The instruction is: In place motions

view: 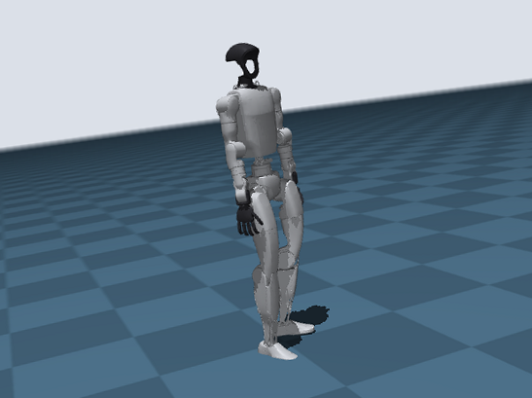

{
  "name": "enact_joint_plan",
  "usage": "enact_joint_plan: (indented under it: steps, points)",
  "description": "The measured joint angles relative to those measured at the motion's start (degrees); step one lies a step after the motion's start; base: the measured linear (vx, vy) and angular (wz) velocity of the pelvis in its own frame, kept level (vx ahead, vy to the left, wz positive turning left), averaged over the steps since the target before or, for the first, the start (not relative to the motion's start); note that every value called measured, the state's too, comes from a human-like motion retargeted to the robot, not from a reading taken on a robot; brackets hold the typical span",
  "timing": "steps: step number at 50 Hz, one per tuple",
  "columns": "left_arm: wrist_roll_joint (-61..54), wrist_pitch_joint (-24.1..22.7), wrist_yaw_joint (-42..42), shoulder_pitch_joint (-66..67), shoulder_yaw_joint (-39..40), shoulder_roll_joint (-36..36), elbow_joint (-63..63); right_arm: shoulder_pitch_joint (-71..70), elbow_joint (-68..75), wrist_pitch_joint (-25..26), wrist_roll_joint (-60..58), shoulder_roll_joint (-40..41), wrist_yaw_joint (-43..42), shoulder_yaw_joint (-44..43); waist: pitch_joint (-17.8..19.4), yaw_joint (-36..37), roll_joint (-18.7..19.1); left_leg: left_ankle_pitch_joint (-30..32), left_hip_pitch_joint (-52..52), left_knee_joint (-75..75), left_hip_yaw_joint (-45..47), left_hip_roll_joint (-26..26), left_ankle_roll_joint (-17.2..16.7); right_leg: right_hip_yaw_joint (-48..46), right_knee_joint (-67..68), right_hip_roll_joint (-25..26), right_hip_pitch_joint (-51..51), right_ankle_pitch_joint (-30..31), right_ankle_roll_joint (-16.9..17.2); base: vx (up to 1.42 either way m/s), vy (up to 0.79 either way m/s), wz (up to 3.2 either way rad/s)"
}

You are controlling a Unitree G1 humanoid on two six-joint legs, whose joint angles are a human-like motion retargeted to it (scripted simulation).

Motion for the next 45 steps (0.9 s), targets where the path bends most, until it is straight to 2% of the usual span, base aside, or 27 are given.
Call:
enact_joint_plan:
  steps: [8, 10, 13, 15, 17, 22, 25, 27, 30, 33, 35, 36, 38, 42, 43, 45]
  points:
    - [-0.27, -0.25, -0.03, -1.81, -0.25, 0.7, -2.01, 0.84, 4.22, 0.56, 0.92, -0.71, -2.14, -1.27, 0.35, -0.57, 0.67, 1.76, -4.03, 2.46, -5.6, 1.65, -0.72, -1.63, 4.92, 0.12, -0.33, -2.41, -0.47, -0.04, -0.01, 0.62]
    - [-0.1, -0.3, -0.01, -2.08, -0.11, 1.03, -2.5, 1.22, 5.52, 0.76, 1.33, -0.85, -2.89, -1.69, 0.59, -1.56, 0.85, 2.46, -5.28, 3.26, -8.71, 1.98, -0.97, 2.52, 5.65, 1.5, -0.24, -2.63, -0.71, -0.06, -0.07, 1.37]
    - [0.0, -0.34, -0.03, -2.45, -0.03, 1.58, -2.92, 2.01, 7.26, 1.04, 2.11, -1.08, -3.76, -2.5, 1.04, -2.81, 0.54, 3.83, -7.0, 4.14, -14.16, 1.38, -1.32, 15.61, 5.52, 5.01, 0.4, -1.93, 2.28, -0.06, -0.09, 1.64]
    - [-0.07, -0.25, 0.07, -2.89, 0.17, 1.89, -2.94, 2.49, 8.23, 1.22, 2.53, -1.28, -4.08, -3.08, 1.35, -3.24, 0.48, 4.94, -8.71, 5.1, -18.19, 1.16, -1.77, 19.22, 5.41, 5.38, 1.12, -2.51, 3.92, -0.09, -0.14, 1.83]
    - [-0.34, -0.12, 0.16, -3.2, 0.49, 2.14, -3.03, 3.04, 8.93, 1.41, 2.84, -1.51, -4.18, -3.33, 1.46, -3.36, 0.63, 6.32, -10.26, 5.42, -22.47, 0.84, -2.34, 17.47, 5.4, 5.42, 1.64, -3.73, 3.57, -0.11, -0.15, 1.9]
    - [-1.76, 0.16, -0.36, -3.79, 0.94, 2.7, -4.97, 2.92, 10.16, 2.17, 2.69, -2.71, -3.33, -2.5, 3.41, 0.59, 0.57, 10.72, -13.0, 4.34, -31.18, -0.49, -4.52, 7.45, 3.89, 6.13, 2.91, -5.83, -2.86, -0.19, -0.16, 1.64]
    - [-3.29, -0.26, 0.62, -4.69, 0.7, 2.15, -6.53, 1.95, 8.9, 2.14, 0.61, -3.94, -3.32, -2.21, 6.36, 3.21, 1.77, 12.71, -14.31, 2.57, -35.64, -0.71, -6.75, 0.41, 3.07, 5.35, 3.7, -6.2, -2.5, -0.35, -0.11, 2.04]
    - [-4.67, -1.51, 1.96, -5.07, 0.77, 1.74, -6.87, 1.55, 7.62, 1.66, -0.75, -4.97, -3.44, -1.52, 7.84, 5.07, 1.47, 11.12, -14.69, 0.61, -32.92, -0.25, -7.45, -4.23, 1.9, 4.69, 4.65, -6.5, -3.07, -0.36, -0.04, 2.13]
    - [-6.6, -4.0, 4.57, -4.6, 0.88, 1.13, -6.6, 1.27, 6.5, 1.4, -2.52, -6.35, -3.5, -0.94, 8.74, 7.29, 0.33, 5.76, -15.51, -1.28, -23.86, 1.14, -5.81, -11.53, 0.8, 2.54, 5.59, -7.14, -3.46, -0.24, 0.01, 2.32]
    - [-7.7, -5.21, 6.57, -3.87, 1.05, 0.53, -5.34, 1.56, 5.93, 1.2, -3.32, -7.38, -3.92, -1.54, 8.34, 7.98, -0.04, 0.63, -15.06, -1.23, -4.27, 5.52, -9.27, -21.16, -0.09, 0.62, 6.41, -8.13, -3.29, -0.16, 0.07, 2.85]
    - [-8.27, -5.42, 7.43, -3.54, 1.92, 0.4, -4.25, 1.79, 5.51, 1.08, -3.25, -7.89, -3.95, -1.73, 8.08, 8.97, -0.74, -1.33, -13.77, -0.18, 10.47, 7.87, -10.15, -28.5, -0.72, -1.08, 7.0, -8.83, -2.96, -0.14, 0.12, 3.12]
    - [-8.31, -5.3, 7.57, -3.45, 2.58, 0.52, -3.85, 1.93, 5.33, 1.06, -3.3, -7.91, -3.95, -1.81, 7.88, 9.42, -0.85, -1.47, -12.96, 0.08, 14.07, 8.27, -10.25, -31.96, -1.18, -1.24, 7.5, -9.2, -2.78, -0.09, 0.11, 3.18]
    - [-8.32, -4.91, 7.58, -3.16, 4.06, 0.92, -3.19, 2.4, 4.98, 1.1, -3.61, -7.73, -3.86, -1.86, 7.4, 10.38, -1.22, -1.19, -11.86, 1.18, 17.07, 9.0, -10.07, -38.35, -2.19, -1.43, 8.69, -9.85, -2.27, 0.04, 0.15, 2.98]
    - [-7.58, -5.03, 6.42, -2.59, 6.49, 2.79, -2.63, 3.92, 3.31, 1.46, -5.16, -6.22, -2.99, -1.26, 6.39, 13.49, -3.11, -0.02, -10.52, 4.4, 14.38, 10.06, -7.66, -47.06, -3.52, -1.58, 10.54, -11.26, -0.92, 0.18, 0.15, 2.65]
    - [-7.2, -5.05, 6.4, -2.41, 7.0, 3.31, -2.7, 4.26, 2.66, 1.47, -5.76, -5.66, -2.82, -1.18, 6.0, 13.83, -3.73, 0.03, -9.77, 4.77, 15.67, 10.32, -7.29, -48.76, -3.69, -1.58, 10.83, -11.61, -0.56, 0.25, 0.14, 2.62]
    - [-6.89, -5.2, 7.07, -1.77, 7.97, 4.11, -3.06, 4.96, 1.4, 1.14, -7.09, -4.39, -2.83, -1.38, 4.24, 14.0, -4.85, -0.1, -6.51, 4.57, 25.12, 11.18, -7.72, -54.04, -3.8, -1.44, 11.38, -12.49, 0.93, 0.3, 0.17, 3.19]
